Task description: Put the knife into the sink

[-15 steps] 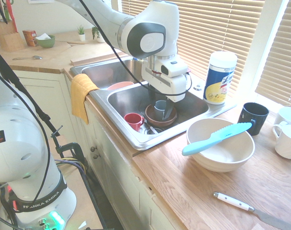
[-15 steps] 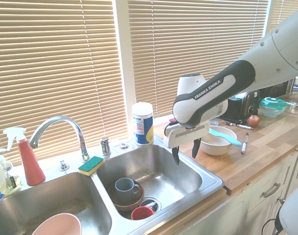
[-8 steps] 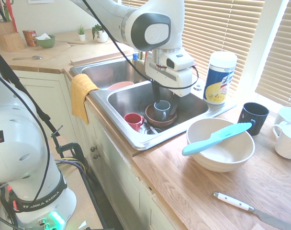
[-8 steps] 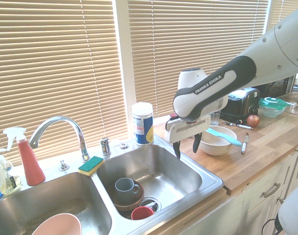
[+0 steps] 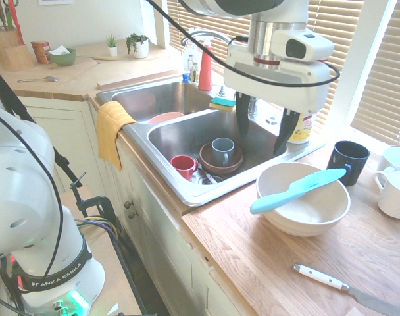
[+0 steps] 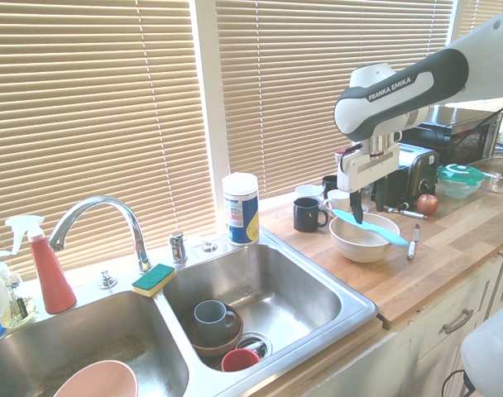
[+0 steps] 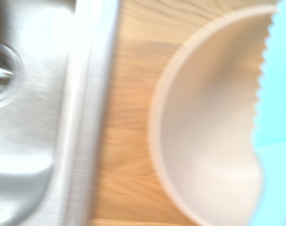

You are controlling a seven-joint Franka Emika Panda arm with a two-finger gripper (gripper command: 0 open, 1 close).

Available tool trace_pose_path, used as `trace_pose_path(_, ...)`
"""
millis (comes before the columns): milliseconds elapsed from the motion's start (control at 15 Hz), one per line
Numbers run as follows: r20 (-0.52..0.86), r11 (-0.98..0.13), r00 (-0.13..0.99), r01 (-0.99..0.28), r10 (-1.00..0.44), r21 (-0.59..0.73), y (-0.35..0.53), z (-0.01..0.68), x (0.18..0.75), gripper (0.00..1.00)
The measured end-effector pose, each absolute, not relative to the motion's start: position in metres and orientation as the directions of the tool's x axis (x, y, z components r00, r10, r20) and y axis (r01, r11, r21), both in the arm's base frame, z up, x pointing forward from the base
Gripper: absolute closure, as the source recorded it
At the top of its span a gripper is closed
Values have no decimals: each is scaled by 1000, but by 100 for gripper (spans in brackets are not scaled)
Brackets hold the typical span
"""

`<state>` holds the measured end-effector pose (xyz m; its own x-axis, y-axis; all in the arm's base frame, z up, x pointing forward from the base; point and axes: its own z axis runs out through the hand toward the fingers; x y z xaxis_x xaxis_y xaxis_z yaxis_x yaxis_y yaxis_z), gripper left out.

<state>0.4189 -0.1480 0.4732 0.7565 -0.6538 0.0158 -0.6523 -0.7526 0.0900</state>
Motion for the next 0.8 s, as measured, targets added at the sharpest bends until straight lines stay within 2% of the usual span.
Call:
trace_pose_path(200, 81, -718, 721, -693, -688, 66, -183, 447, 435, 0)
trace_pose_path(533, 89, -695, 696, -717, -712, 47, -196, 411, 450, 0)
trace_pose_path(600, 88, -688, 688, -725, -720, 37, -198, 406, 452, 100)
trace_pose_path(800, 73, -669, 668, -743, -740, 15, -201, 399, 453, 100)
